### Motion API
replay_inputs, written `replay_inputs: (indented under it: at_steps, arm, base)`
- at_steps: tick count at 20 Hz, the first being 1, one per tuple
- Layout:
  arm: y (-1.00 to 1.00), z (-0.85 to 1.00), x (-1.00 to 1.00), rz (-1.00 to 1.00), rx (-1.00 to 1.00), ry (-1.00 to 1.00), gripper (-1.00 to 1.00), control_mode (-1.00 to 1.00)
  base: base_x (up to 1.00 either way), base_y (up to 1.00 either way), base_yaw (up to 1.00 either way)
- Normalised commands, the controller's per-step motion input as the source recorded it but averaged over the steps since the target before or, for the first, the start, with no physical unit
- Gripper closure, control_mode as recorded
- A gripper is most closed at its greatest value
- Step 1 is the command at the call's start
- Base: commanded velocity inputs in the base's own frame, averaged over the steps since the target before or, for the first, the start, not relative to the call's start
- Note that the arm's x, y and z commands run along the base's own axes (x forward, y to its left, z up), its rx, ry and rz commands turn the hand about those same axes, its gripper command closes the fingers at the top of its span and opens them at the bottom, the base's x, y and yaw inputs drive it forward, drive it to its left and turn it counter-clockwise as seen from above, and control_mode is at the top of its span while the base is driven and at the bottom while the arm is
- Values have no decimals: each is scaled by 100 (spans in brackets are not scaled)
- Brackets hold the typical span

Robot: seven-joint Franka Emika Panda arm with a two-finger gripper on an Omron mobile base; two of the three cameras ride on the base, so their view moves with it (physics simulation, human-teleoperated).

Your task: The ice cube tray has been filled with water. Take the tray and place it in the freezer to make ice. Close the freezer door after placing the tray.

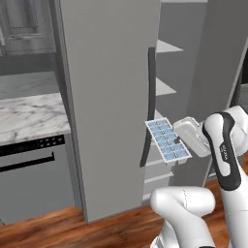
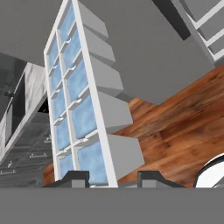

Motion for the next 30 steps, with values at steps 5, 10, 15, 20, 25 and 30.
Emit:
replay_inputs:
  at_steps: [5,10,15,20,25,30]
  arm:
    - [0,0,0,0,0,0,100,100]
    - [0,0,0,0,0,0,100,100]
    - [0,0,0,0,0,0,100,100]
    - [0,0,0,0,0,0,100,100]
    - [0,0,0,0,0,0,100,100]
    - [0,0,0,0,0,0,100,100]
  base:
    - [0,-18,-14]
    - [0,-20,-15]
    - [0,-48,-12]
    - [0,-46,-11]
    - [2,-27,-8]
    - [17,0,-2]
